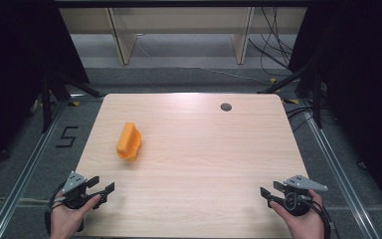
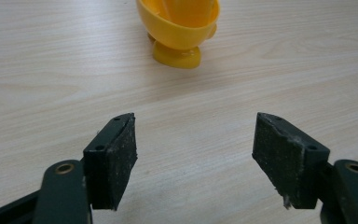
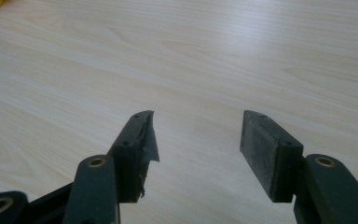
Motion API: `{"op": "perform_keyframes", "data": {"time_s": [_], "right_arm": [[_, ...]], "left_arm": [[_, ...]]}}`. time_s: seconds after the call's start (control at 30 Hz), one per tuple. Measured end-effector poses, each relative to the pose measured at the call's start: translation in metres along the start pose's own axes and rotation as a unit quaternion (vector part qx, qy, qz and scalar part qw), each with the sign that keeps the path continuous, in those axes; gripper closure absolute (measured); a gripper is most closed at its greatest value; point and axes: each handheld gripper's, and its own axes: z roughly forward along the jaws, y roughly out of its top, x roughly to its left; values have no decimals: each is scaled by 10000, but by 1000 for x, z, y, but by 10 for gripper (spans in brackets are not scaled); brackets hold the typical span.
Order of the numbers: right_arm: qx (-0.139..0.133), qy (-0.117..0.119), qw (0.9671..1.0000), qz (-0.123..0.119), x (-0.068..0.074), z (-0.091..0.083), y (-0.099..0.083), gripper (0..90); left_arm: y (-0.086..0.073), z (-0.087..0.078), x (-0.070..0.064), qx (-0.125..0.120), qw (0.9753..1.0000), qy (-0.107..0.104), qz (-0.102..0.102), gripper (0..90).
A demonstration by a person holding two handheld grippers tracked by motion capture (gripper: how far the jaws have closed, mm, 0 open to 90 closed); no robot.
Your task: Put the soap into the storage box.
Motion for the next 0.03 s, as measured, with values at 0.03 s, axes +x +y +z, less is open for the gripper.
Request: {"op": "perform_keyframes", "data": {"time_s": [0.03], "right_arm": [[-43,-58,10000,-45,-2,0,0,445]], "left_arm": [[0,0,0,11,10000,-10,37,298]]}}
